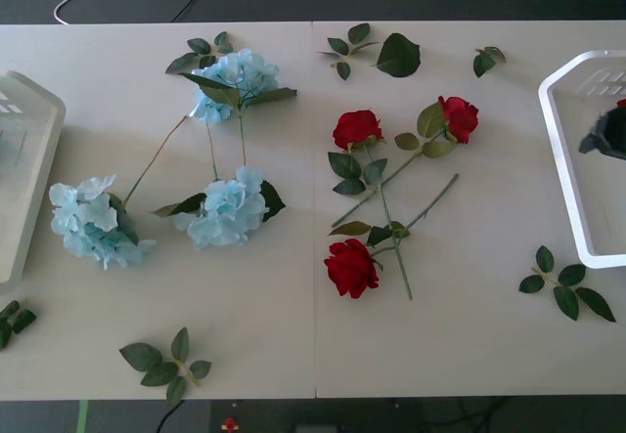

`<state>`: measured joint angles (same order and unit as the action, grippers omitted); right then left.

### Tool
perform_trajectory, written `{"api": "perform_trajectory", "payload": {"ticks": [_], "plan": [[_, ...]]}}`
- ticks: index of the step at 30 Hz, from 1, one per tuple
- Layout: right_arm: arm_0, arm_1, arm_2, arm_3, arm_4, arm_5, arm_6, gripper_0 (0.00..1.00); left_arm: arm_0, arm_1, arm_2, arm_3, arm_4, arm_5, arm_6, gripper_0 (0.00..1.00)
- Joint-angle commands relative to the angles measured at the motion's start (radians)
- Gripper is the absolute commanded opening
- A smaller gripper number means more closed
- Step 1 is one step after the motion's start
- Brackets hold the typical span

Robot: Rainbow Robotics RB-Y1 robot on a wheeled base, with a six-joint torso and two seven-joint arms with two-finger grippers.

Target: Place the red flowers into the right box and the blue flowers into the left box. If a person shows an open palm, hand one flower to the person first, then continue sorting.

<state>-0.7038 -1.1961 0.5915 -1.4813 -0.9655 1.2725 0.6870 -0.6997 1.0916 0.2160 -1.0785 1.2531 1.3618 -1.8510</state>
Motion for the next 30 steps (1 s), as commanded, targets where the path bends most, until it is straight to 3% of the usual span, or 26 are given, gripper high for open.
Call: {"api": "perform_trajectory", "payload": {"ticks": [1, 12, 17, 19, 25, 30], "plan": [[-0.02, 0.07, -0.038, -0.05, 0.042, 0.047, -0.158, 1.0, -0.141, -0.047, -0.099, -0.034, 0.019, -0.015, 0.391, 1.0], [-0.086, 0.294, -0.036, 0.001, 0.174, 0.045, -0.354, 1.0, -0.291, -0.142, -0.438, -0.144, -0.195, -0.098, 1.242, 1.0], [-0.131, 0.382, -0.036, 0.067, 0.2, 0.004, -0.399, 1.0, -0.294, -0.199, -0.475, -0.218, -0.279, -0.09, 1.613, 1.0], [-0.152, 0.412, -0.036, 0.101, 0.206, -0.005, -0.399, 1.0, -0.293, -0.225, -0.475, -0.247, -0.339, -0.062, 1.767, 1.0], [-0.215, 0.506, -0.012, 0.219, 0.248, -0.039, -0.391, 1.0, -0.264, -0.272, -0.477, -0.373, -0.521, 0.191, 2.293, 1.0], [-0.26, 0.578, 0.011, 0.332, 0.277, -0.068, -0.389, 1.0, -0.146, -0.272, -0.477, -0.492, -0.561, 0.367, 2.56, 1.0]]}}
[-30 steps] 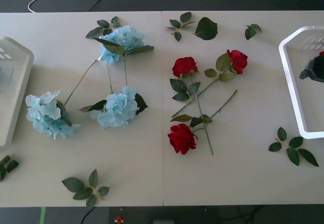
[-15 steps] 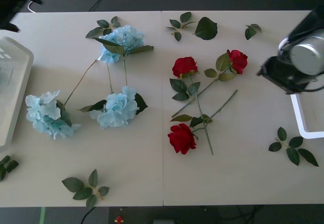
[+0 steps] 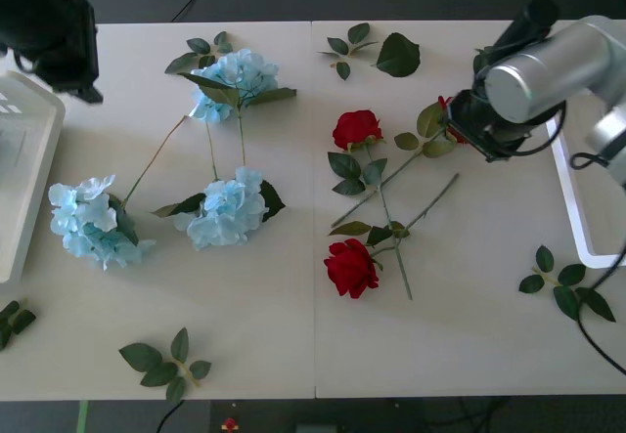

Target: Place the red flowers into the right box and the blue flowers into the left box. If a person shows an open palm, hand one flower to the person first, then continue sorting.

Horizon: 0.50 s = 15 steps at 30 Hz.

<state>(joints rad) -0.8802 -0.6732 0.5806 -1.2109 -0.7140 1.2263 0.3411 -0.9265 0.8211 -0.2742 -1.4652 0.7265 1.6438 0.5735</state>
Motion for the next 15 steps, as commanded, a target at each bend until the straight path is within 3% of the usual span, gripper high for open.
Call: {"api": "perform_trajectory", "payload": {"ticks": [1, 9, 15], "plan": [[-0.088, 0.063, 0.024, 0.074, 0.027, -0.024, -0.042, 1.0, 0.097, -0.002, 0.013, -0.115, -0.041, 0.094, 0.155, 1.0], [-0.154, 0.169, 0.044, 0.251, 0.048, -0.057, -0.04, 1.0, 0.321, -0.036, 0.087, -0.127, -0.157, 0.024, 0.411, 1.0], [-0.204, 0.231, 0.093, 0.392, 0.041, -0.139, -0.043, 1.0, 0.371, -0.089, 0.181, -0.124, -0.202, -0.073, 0.511, 1.0]]}}
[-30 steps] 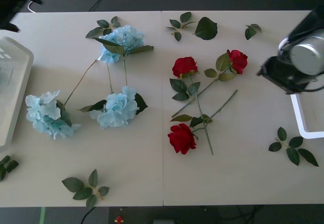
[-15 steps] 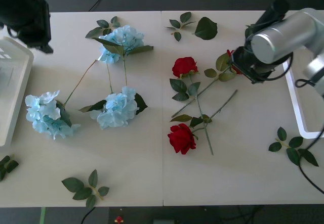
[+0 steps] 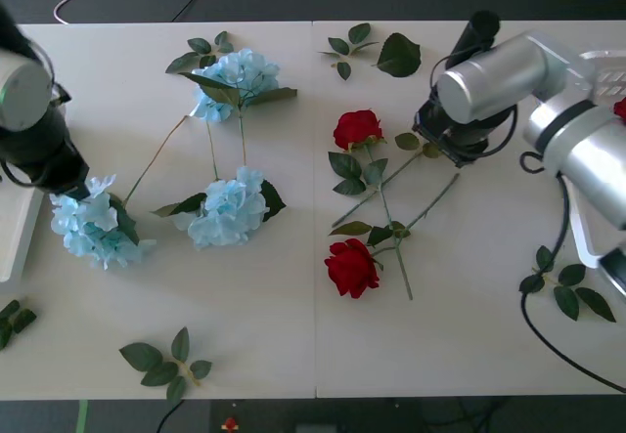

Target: Place the red flowers into the right box and the blue flowers into the left box. If a person shows an open palm, hand one flower to the person first, then continue sorting.

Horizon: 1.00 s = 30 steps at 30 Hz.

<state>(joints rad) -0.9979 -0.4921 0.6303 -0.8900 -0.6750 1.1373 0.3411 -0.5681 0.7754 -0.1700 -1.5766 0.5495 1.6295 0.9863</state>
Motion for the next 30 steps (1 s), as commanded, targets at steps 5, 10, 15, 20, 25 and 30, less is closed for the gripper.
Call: {"api": "perform_trajectory", "payload": {"ticks": [5, 10, 15, 20, 25, 30], "plan": [[-0.097, 0.084, 0.051, 0.144, 0.012, -0.105, -0.036, 1.0, -0.024, -0.031, 0.084, -0.013, -0.022, -0.163, 0.169, 1.0], [-0.1, 0.087, 0.109, 0.194, -0.008, -0.163, -0.034, 1.0, -0.047, -0.028, 0.084, -0.005, -0.016, -0.25, 0.19, 1.0], [-0.1, 0.093, 0.124, 0.224, -0.021, -0.189, -0.034, 1.0, -0.059, -0.08, 0.023, 0.135, -0.023, -0.43, 0.189, 1.0], [-0.1, 0.096, 0.124, 0.229, -0.023, -0.202, -0.039, 0.15, -0.136, -0.142, -0.032, 0.359, -0.031, -0.594, 0.183, 1.0], [-0.1, 0.096, 0.124, 0.23, -0.028, -0.206, -0.037, 0.0, -0.239, -0.191, -0.074, 0.557, 0.017, -0.657, 0.169, 1.0], [-0.1, 0.096, 0.124, 0.23, -0.029, -0.206, -0.034, 0.0, -0.288, -0.186, -0.123, 0.586, 0.118, -0.658, 0.175, 1.0]]}}
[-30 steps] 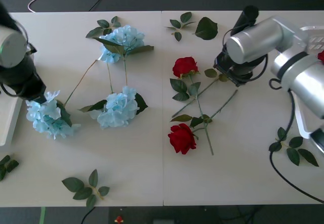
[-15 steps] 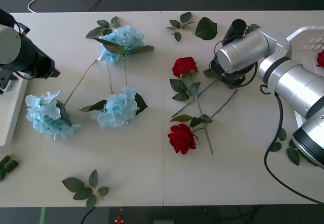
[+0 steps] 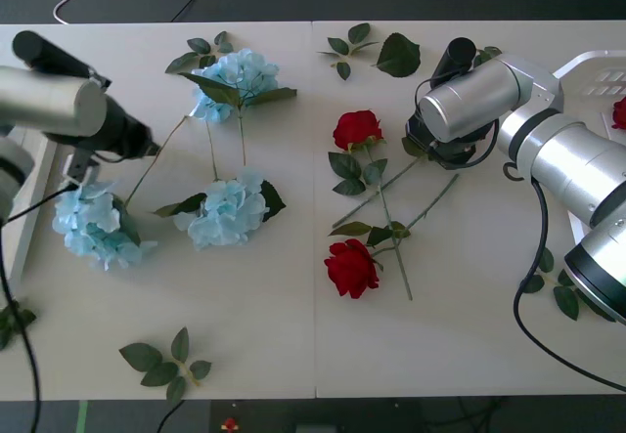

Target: Place the red flowers into the right box and the blue flowers into the left box. If a person shows an open palm, hand one flower to the person first, then continue sorting.

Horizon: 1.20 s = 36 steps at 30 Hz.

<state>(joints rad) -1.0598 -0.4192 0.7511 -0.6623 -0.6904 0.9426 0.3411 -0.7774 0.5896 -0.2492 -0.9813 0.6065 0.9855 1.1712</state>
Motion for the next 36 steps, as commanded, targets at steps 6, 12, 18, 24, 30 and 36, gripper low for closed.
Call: {"api": "perform_trajectory", "payload": {"ticks": [6, 12, 18, 24, 30, 36], "plan": [[-0.039, 0.022, 0.005, 0.003, -0.011, -0.011, -0.03, 0.0, -0.122, 0.012, -0.082, -0.013, 0.162, 0.019, -0.007, 1.0], [-0.039, 0.022, 0.005, 0.001, -0.006, 0.002, -0.016, 0.0, -0.114, 0.01, -0.122, -0.014, 0.171, 0.088, -0.004, 1.0], [-0.091, 0.007, 0.001, -0.013, 0.014, 0.13, 0.022, 0.0, -0.085, 0.01, -0.124, -0.014, 0.174, 0.144, -0.001, 1.0], [-0.092, -0.064, -0.036, -0.091, 0.026, 0.176, 0.147, 0.0, -0.042, 0.01, -0.124, -0.016, 0.159, 0.148, -0.005, 1.0], [-0.091, -0.179, -0.036, -0.195, 0.034, 0.22, 0.34, 0.0, -0.011, 0.009, -0.125, -0.016, 0.142, 0.148, -0.012, 1.0], [-0.072, -0.325, -0.042, -0.286, 0.002, 0.222, 0.539, 0.0, -0.006, 0.009, -0.124, -0.016, 0.128, 0.147, -0.018, 0.81]]}}
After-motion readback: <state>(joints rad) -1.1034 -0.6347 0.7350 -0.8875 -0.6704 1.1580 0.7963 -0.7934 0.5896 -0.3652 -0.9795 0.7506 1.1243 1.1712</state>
